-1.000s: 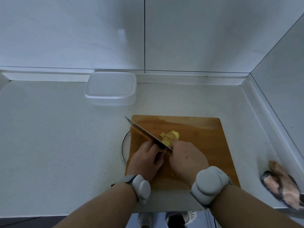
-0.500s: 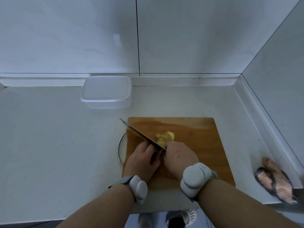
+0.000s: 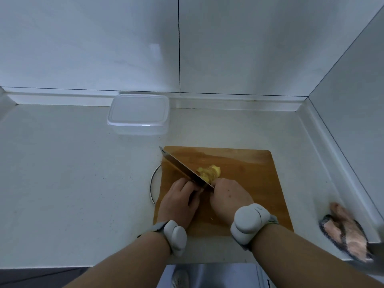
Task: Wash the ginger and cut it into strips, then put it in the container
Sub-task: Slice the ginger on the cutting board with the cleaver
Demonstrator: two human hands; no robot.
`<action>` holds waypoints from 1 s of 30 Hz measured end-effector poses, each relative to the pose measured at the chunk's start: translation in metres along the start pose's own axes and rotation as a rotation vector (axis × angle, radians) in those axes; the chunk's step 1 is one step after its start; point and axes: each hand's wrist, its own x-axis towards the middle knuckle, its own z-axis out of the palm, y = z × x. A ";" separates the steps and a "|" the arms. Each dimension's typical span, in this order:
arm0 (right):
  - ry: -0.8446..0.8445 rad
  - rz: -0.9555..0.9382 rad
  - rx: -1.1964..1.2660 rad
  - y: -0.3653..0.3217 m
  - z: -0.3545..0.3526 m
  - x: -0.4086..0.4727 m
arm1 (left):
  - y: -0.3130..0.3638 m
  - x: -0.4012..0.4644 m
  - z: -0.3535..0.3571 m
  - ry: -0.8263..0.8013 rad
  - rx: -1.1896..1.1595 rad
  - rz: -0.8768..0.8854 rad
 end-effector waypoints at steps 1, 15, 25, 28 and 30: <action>-0.011 -0.002 0.013 0.001 -0.002 0.001 | 0.001 0.000 0.000 0.008 0.012 0.002; -0.029 -0.133 0.051 0.012 -0.008 -0.008 | 0.005 -0.003 0.003 0.025 0.100 0.004; -0.042 -0.099 -0.023 0.009 -0.016 -0.025 | 0.003 -0.003 0.004 0.022 0.117 0.003; -0.054 -0.082 -0.036 0.005 -0.014 -0.022 | 0.004 -0.003 0.004 0.043 0.125 0.016; -0.062 -0.071 -0.032 0.004 -0.013 -0.018 | 0.004 -0.003 0.005 0.056 0.134 0.021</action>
